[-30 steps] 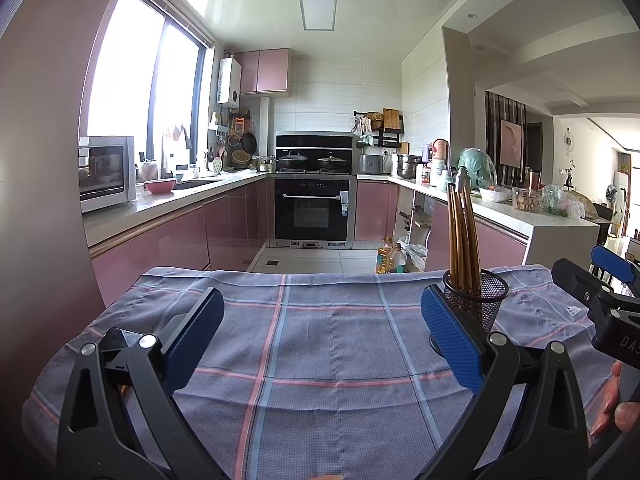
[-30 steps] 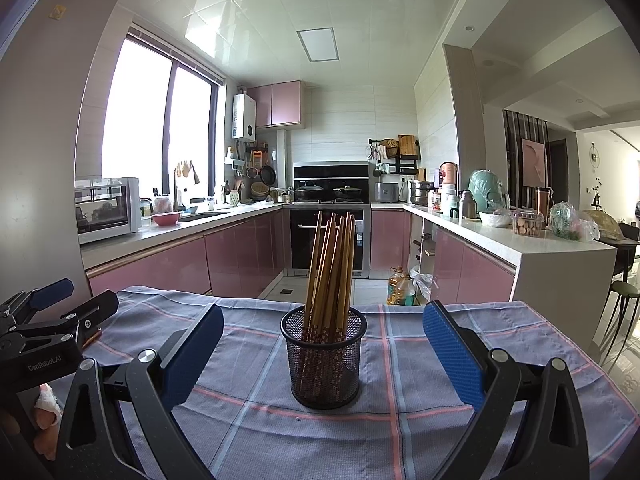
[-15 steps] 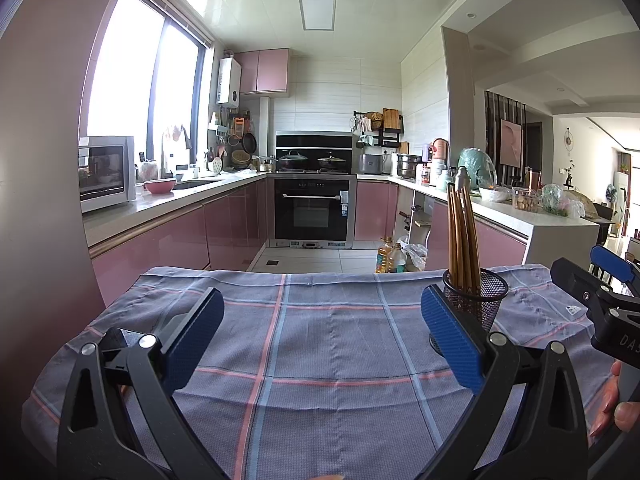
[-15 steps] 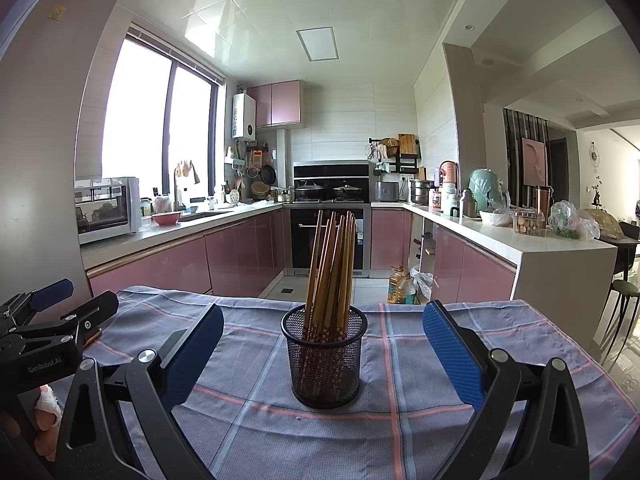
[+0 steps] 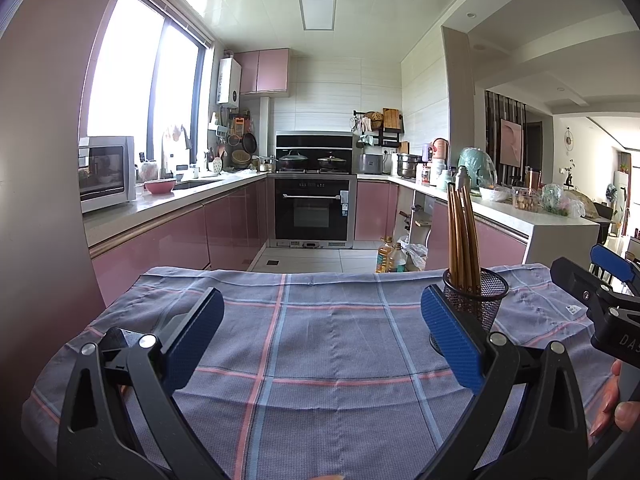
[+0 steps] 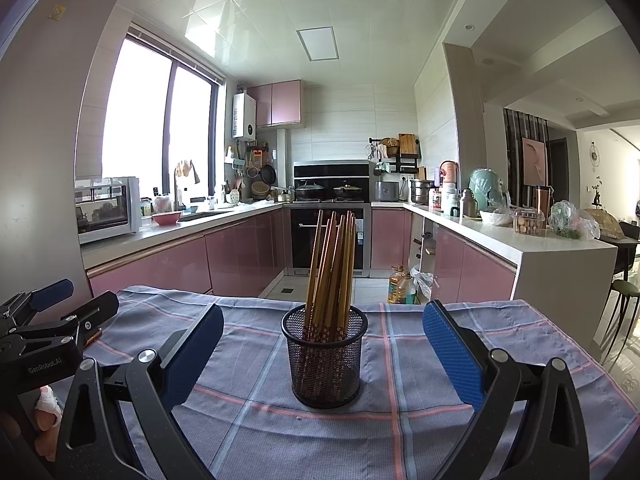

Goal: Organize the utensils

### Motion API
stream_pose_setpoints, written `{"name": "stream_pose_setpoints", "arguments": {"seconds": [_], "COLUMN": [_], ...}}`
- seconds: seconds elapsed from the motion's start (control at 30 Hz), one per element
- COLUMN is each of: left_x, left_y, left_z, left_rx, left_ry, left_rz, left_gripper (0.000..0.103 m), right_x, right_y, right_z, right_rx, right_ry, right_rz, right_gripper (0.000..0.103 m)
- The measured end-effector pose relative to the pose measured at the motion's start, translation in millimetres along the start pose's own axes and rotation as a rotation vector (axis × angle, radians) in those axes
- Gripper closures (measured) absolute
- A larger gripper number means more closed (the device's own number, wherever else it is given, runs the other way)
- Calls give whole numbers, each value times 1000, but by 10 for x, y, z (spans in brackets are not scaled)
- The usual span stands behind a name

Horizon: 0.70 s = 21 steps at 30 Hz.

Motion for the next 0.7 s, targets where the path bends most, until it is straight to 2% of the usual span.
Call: {"name": "stream_pose_setpoints", "arguments": {"seconds": [0.57, 0.7], "left_x": [-36, -71], "left_y": [13, -35], "left_z": [42, 34], "left_rx": [-1, -5], "left_ry": [-29, -22], "left_rz": [14, -15], "left_gripper": [6, 6], "right_x": [-9, -46], "right_y": [-6, -50], "right_z": [-4, 63], "right_rx": [1, 0], "right_ry": [0, -4], "right_rz": [-4, -25], "right_gripper": [6, 6]}}
Point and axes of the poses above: each gripper's, at about its wrist camera, not at the fingertips, and y roughly against the way its jaws point, z to its right, x to its top, the point moved 7 cm from there along -y, roughly the way its jaws point, and after that the axes turned 6 degrees about -x, right-handed, at the moved point
